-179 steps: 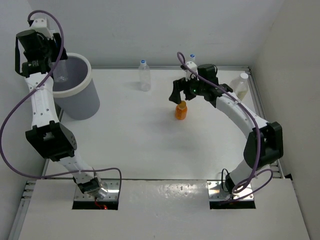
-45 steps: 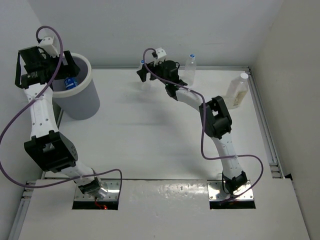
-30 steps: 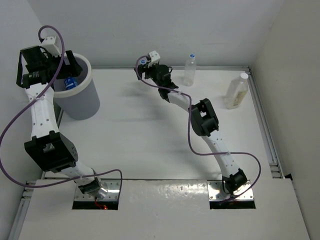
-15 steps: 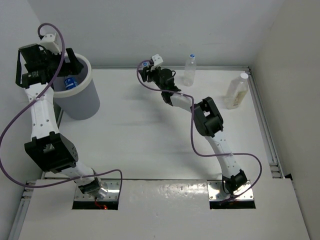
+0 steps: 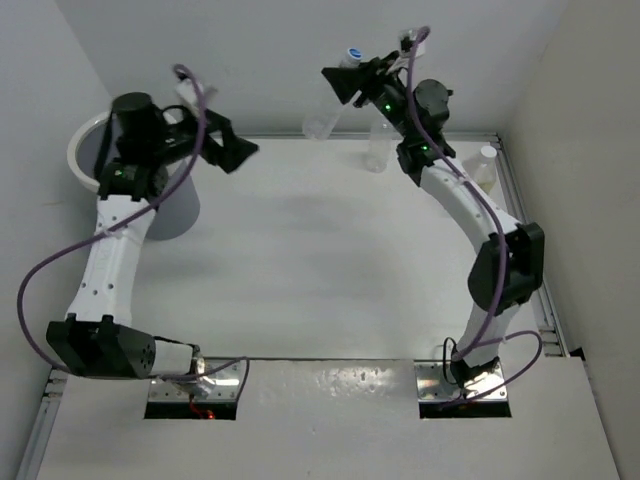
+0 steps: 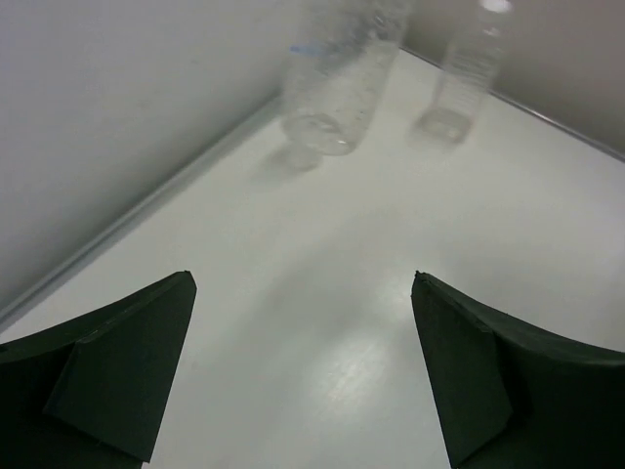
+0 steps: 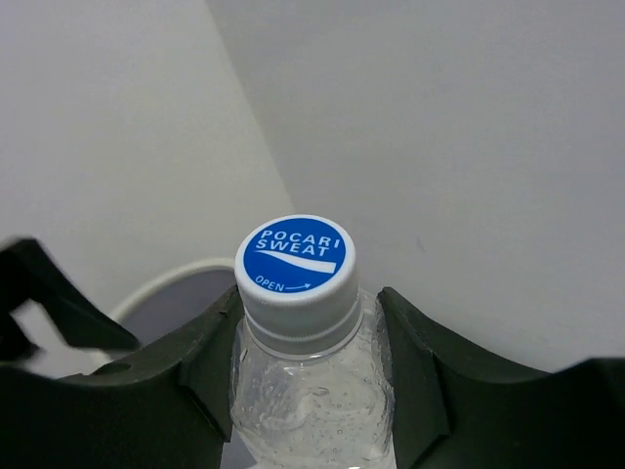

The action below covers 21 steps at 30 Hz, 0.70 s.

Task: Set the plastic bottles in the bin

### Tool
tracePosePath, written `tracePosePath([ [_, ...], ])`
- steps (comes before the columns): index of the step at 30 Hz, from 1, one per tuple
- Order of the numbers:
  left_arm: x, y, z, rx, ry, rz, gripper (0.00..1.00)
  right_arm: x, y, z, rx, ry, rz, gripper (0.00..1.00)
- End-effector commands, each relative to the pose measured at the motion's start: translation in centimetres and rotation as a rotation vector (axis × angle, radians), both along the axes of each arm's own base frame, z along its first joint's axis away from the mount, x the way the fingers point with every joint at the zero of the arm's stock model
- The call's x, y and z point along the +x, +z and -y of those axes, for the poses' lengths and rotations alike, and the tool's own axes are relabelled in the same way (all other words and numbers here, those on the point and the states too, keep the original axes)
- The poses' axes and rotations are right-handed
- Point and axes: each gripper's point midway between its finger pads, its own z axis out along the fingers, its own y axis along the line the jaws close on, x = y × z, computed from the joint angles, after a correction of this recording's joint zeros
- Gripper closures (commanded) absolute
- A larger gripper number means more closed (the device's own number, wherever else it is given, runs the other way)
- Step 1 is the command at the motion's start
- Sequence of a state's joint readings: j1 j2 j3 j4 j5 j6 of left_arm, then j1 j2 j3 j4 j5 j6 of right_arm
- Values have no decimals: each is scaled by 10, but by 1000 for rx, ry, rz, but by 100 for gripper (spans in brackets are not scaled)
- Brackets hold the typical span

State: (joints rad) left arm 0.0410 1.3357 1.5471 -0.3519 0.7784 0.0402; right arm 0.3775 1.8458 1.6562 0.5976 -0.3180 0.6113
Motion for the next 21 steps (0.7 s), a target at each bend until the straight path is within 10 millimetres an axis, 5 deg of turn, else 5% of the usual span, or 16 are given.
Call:
tracePosePath([
  [1, -14, 3, 40, 64, -85, 82, 0, -44, -10, -23, 40, 208, -149, 100],
  [7, -34, -10, 120, 37, -263, 17, 0, -92, 4, -35, 69, 306, -191, 100],
  [11, -38, -8, 147, -12, -292, -4, 0, -113, 4, -42, 83, 365, -221, 100],
  [16, -29, -16, 162, -10, -248, -28, 0, -127, 10, -45, 111, 405, -235, 100],
  [21, -15, -15, 154, -75, -187, -71, 13, -134, 12, -43, 133, 426, -266, 100],
])
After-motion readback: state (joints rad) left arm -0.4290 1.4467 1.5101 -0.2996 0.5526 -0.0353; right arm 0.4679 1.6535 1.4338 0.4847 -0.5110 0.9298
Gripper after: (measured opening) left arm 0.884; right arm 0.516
